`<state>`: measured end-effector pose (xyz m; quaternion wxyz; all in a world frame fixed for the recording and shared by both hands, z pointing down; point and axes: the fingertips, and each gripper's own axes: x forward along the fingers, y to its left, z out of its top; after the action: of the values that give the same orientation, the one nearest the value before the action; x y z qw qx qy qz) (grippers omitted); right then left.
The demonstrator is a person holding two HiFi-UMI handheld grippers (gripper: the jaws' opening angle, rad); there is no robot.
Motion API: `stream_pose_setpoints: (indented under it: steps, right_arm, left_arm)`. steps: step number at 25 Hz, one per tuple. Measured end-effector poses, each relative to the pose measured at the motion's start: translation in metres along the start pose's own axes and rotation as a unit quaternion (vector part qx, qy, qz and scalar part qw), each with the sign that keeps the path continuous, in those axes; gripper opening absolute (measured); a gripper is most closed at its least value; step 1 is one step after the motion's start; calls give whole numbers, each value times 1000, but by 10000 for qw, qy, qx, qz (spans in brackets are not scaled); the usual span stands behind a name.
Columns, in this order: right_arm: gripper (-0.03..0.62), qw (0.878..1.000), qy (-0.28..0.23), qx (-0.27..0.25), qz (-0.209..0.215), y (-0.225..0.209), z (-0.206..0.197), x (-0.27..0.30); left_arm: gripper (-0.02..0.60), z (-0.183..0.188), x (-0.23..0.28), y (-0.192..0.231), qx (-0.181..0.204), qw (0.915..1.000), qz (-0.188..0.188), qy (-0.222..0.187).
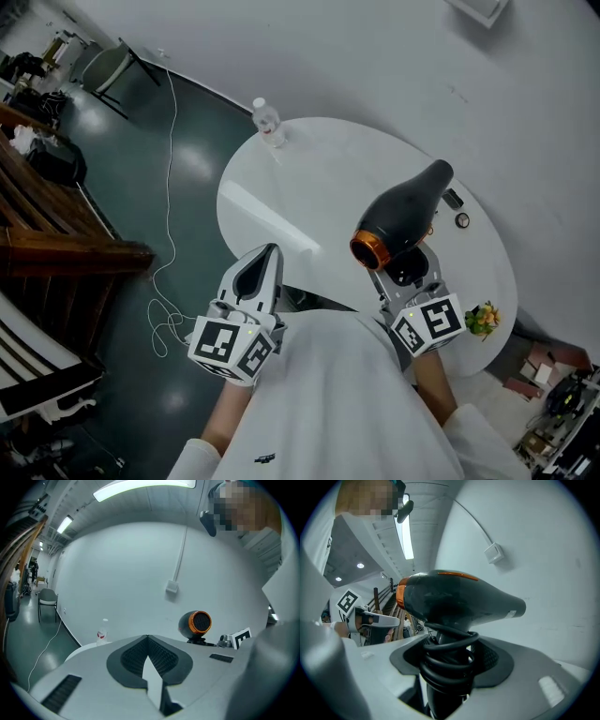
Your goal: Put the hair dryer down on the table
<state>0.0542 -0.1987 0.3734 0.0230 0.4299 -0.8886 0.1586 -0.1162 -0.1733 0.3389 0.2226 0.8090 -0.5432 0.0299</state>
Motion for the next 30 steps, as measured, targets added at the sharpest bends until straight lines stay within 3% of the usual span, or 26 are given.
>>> stream_pose_setpoints:
  steps: [13, 30]
  right_arm:
    - [285, 9986, 302, -120, -406, -27, -23, 9]
    - [285, 9902, 1088, -266, -831, -74, -93, 36]
  left_arm:
    - [9, -11, 29, -2, -43, 9996, -201, 168]
    - [9, -15, 41, -3, -119, 9993, -245, 259]
